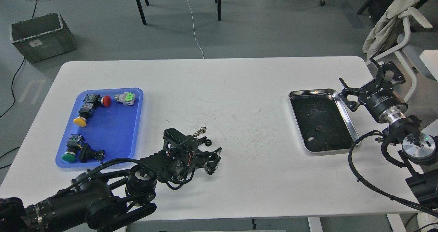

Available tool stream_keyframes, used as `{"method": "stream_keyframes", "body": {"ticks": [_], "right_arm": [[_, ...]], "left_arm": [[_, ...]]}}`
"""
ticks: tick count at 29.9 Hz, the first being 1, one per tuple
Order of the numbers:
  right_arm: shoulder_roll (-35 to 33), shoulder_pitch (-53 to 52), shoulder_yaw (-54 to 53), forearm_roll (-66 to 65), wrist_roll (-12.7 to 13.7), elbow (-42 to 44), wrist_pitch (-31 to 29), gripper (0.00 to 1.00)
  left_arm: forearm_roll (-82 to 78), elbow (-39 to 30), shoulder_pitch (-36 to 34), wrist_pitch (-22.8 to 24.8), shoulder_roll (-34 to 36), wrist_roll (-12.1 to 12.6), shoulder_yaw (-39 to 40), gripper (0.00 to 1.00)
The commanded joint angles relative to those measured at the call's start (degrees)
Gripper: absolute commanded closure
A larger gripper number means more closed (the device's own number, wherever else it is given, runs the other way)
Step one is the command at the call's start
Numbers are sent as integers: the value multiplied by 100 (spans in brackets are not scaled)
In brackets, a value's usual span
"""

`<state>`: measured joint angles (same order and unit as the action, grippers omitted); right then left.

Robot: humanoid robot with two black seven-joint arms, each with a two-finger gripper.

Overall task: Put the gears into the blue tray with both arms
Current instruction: 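Grasp the black gear on the table with the left gripper, then carry the gear into the blue tray and release it with the left gripper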

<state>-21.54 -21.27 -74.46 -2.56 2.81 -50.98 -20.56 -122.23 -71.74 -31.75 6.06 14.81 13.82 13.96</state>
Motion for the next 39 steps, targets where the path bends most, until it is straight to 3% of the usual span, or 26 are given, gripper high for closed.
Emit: {"method": "stream_keyframes", "body": {"ticks": [1,6,9,12,24,35,39], "right_arm": [[1,0,2,1,0,1,0,5],[1,0,2,1,0,1,0,5],[1,0,2,1,0,1,0,5],[1,0,2,-8,0,1,0,5],[-8,0,-7,-8,9,-17,-9,5],[1,-18,-24,-8,9,-26,9,5],[1,-62,-24,-8,9,-25,9,4]], "left_arm": [[7,29,2,0,31,6,19,49],[15,29,2,0,49,15,27,59],[86,29,19,-8,40,24,62,83],[95,20,72,-17,57,-3,106,92],[454,-498,2,-61,619,6,458,93],[1922,-1852,-534,0,2956,-20,1381,92],[2019,-1852,-491,-52,3598,-336,1425,92]]}}
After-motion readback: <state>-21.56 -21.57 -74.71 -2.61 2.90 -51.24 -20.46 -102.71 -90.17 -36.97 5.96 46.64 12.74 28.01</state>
